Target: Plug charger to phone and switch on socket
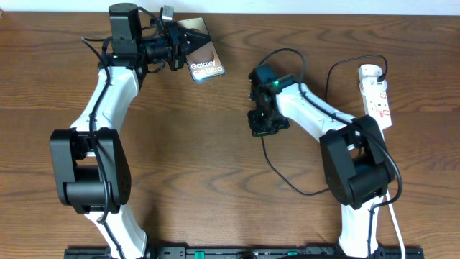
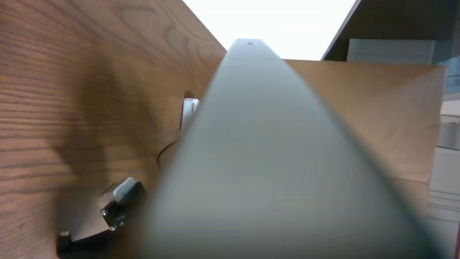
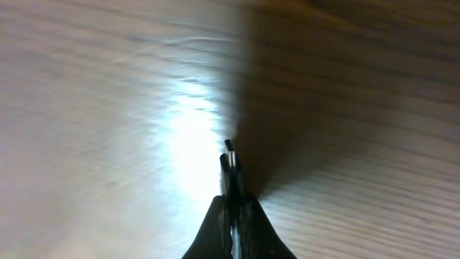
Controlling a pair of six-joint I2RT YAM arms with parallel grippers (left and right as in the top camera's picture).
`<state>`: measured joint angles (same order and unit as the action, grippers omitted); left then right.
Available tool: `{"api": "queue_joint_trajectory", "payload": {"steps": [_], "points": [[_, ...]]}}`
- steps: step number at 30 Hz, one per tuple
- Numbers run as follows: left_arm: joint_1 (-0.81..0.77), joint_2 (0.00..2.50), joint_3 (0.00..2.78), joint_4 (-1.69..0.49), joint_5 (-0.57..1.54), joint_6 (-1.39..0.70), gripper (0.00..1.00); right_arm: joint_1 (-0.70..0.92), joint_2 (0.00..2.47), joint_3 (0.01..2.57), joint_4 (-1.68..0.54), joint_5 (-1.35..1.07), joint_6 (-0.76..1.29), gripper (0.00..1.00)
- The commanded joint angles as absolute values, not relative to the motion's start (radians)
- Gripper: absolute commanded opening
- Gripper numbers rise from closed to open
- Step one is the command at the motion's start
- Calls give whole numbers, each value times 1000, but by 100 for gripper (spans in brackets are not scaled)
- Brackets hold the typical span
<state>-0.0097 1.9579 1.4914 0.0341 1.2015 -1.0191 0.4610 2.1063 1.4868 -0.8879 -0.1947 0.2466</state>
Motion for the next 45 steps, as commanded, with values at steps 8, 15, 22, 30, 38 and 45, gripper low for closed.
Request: {"api": "queue_joint_trajectory", "payload": {"steps": [8, 15, 22, 30, 38, 45], "points": [[-8, 1956, 1493, 45, 1223, -1003, 7, 248, 1855, 1479, -868, -892, -116, 1], [-8, 1956, 1493, 134, 1308, -1003, 7, 210, 1834, 1478, -874, -1174, -224, 1], [-10, 1956, 1493, 178, 1358, -1002, 7, 230, 1834, 1478, -844, -1301, -240, 1], [-38, 1956, 1493, 229, 1357, -1030, 7, 266, 1835, 1477, -643, -1308, -13, 1], [-44, 1956, 1493, 427, 1349, -1195, 7, 269, 1868, 1477, -520, -1298, 158, 1], [-46, 1956, 1493, 452, 1292, -1256, 7, 287, 1904, 1477, -463, -1391, 162, 1]]}}
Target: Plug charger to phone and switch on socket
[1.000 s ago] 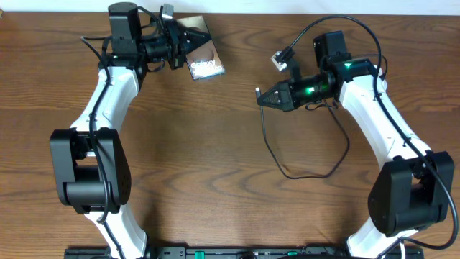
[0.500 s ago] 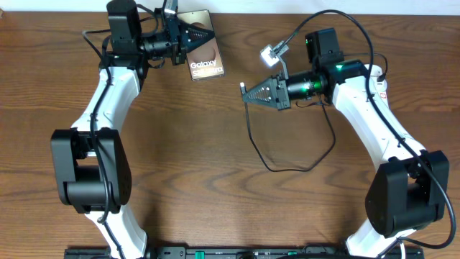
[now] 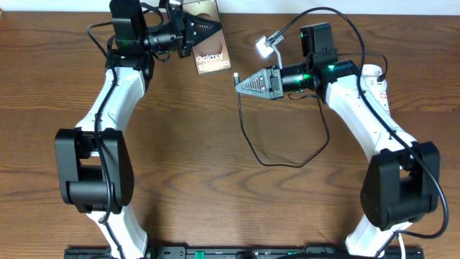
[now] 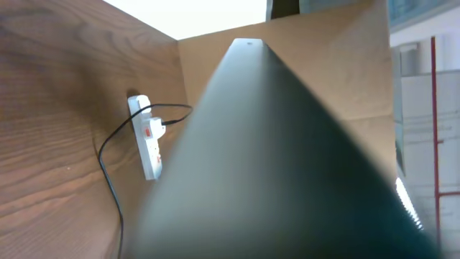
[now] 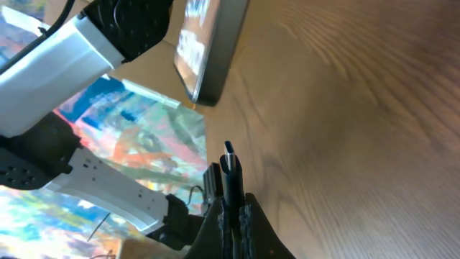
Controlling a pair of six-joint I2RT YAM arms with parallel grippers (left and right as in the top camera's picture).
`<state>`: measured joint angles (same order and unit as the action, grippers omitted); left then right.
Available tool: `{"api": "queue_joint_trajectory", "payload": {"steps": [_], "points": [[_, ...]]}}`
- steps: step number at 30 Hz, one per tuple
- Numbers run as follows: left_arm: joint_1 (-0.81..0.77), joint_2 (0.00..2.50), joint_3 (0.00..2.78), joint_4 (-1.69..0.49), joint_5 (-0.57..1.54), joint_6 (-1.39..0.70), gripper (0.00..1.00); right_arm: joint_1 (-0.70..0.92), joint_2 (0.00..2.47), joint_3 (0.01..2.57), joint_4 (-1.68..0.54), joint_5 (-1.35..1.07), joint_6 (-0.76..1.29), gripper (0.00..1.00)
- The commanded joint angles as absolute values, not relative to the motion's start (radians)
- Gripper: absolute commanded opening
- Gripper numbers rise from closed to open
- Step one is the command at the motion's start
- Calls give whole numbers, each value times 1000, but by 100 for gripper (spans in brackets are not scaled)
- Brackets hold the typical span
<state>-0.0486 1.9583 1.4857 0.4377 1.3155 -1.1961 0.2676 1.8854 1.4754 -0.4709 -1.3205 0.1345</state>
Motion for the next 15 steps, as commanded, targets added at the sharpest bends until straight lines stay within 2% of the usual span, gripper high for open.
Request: {"api": "queue_joint_trajectory", "payload": {"steps": [1, 15], "points": [[-46, 1956, 1493, 452, 1287, -1263, 7, 290, 1904, 1477, -459, -1392, 162, 1], [-46, 1956, 1493, 471, 1287, -1262, 7, 327, 1904, 1477, -341, -1417, 256, 1]]}}
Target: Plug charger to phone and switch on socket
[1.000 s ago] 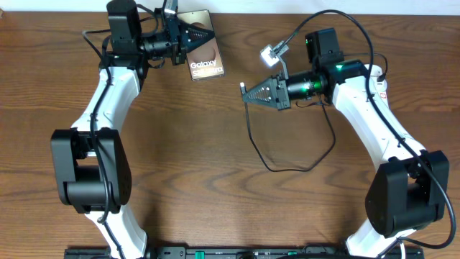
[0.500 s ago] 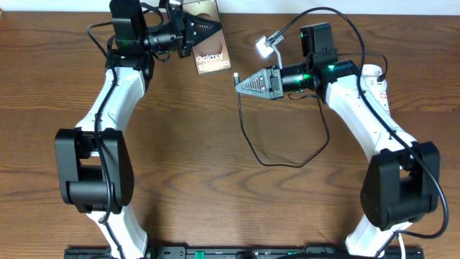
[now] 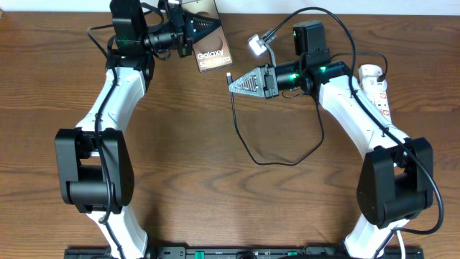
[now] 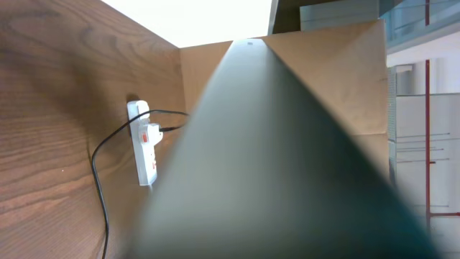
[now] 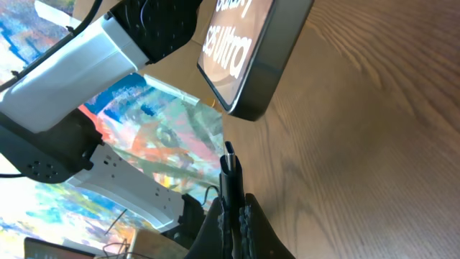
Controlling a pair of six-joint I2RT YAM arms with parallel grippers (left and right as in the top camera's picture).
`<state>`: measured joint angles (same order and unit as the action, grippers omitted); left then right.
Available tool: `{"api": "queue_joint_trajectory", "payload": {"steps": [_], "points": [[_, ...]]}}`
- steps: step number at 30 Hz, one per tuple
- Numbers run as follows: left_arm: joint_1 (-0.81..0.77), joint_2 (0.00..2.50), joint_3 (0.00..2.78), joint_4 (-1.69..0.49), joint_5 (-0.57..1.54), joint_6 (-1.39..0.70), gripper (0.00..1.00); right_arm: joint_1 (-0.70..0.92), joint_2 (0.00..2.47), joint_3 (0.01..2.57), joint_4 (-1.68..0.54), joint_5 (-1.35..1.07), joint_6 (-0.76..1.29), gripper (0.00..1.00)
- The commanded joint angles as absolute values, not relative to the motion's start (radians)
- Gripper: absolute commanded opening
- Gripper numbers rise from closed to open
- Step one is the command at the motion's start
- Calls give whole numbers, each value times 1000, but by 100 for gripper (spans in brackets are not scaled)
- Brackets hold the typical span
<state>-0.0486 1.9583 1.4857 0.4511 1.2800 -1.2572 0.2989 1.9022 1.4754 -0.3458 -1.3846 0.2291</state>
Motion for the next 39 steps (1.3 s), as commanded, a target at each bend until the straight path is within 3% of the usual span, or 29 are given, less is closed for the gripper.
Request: {"api": "queue_joint_trajectory", "payload": {"steps": [1, 39], "points": [[-46, 1956, 1493, 479, 1290, -1262, 7, 329, 1904, 1477, -338, -1417, 258, 1], [-67, 1956, 1493, 481, 1351, -1250, 7, 346, 1904, 1477, -242, -1412, 337, 1]]}}
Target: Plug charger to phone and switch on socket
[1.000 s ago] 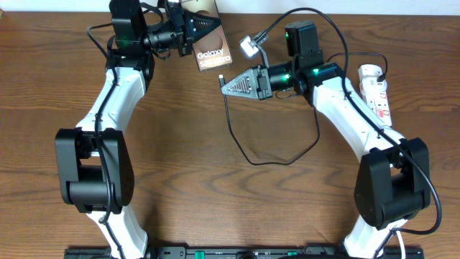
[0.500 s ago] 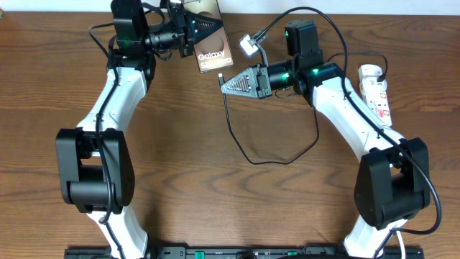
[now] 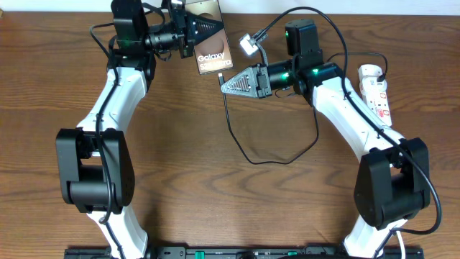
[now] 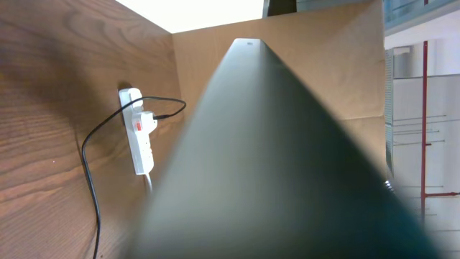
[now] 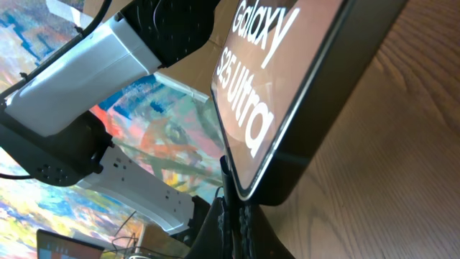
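Note:
The phone (image 3: pixel 212 54), screen reading "Galaxy S25 Ultra", is held off the table at the back by my left gripper (image 3: pixel 192 33), which is shut on it. In the left wrist view the phone's dark edge (image 4: pixel 273 158) fills the frame and hides the fingers. My right gripper (image 3: pixel 224 81) is shut on the charger plug (image 5: pixel 226 173). The plug's tip sits right at the phone's bottom end (image 5: pixel 302 93); whether it is in the port cannot be told. The black cable (image 3: pixel 241 144) hangs in a loop to the white socket strip (image 3: pixel 376 90) at the right.
The socket strip (image 4: pixel 136 140) lies near the table's far right edge with a plug in it and a red switch. A cardboard wall stands behind the table. The cable loop lies over the middle of the wooden table (image 3: pixel 187 180).
My right gripper has moved left with the plug. The tip was a short gap below the phone's end and is now up against it. The left gripper and phone have barely shifted.
First my right gripper held the plug pointing down, low over the table's middle, while the left held the phone at the back. Then the right arm was raised with the plug aimed left at the phone, then closer, and now at its bottom end.

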Controlling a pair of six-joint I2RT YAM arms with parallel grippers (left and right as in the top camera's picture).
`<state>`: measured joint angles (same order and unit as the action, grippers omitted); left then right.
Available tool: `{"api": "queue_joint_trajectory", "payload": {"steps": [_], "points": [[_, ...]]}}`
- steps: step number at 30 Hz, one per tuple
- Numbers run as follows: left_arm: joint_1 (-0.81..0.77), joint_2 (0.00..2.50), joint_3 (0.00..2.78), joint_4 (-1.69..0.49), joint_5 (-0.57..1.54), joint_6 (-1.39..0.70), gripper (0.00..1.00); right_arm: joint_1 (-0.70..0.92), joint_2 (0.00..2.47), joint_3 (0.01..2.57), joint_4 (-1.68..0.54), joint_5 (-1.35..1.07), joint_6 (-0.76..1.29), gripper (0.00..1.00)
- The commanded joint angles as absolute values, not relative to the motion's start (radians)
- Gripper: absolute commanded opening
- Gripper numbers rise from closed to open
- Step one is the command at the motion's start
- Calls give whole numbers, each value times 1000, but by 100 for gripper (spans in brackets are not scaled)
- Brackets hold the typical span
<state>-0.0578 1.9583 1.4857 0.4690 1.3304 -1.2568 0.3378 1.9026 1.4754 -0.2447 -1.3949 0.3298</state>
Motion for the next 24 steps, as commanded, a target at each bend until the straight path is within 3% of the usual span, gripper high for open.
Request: {"api": "queue_joint_trajectory", "payload": {"steps": [1, 24], "points": [[-71, 1956, 1493, 481, 1349, -1242, 7, 346, 1904, 1477, -242, -1412, 337, 1], [-90, 1956, 1493, 481, 1348, -1205, 7, 318, 1904, 1477, -238, -1394, 363, 1]]}}
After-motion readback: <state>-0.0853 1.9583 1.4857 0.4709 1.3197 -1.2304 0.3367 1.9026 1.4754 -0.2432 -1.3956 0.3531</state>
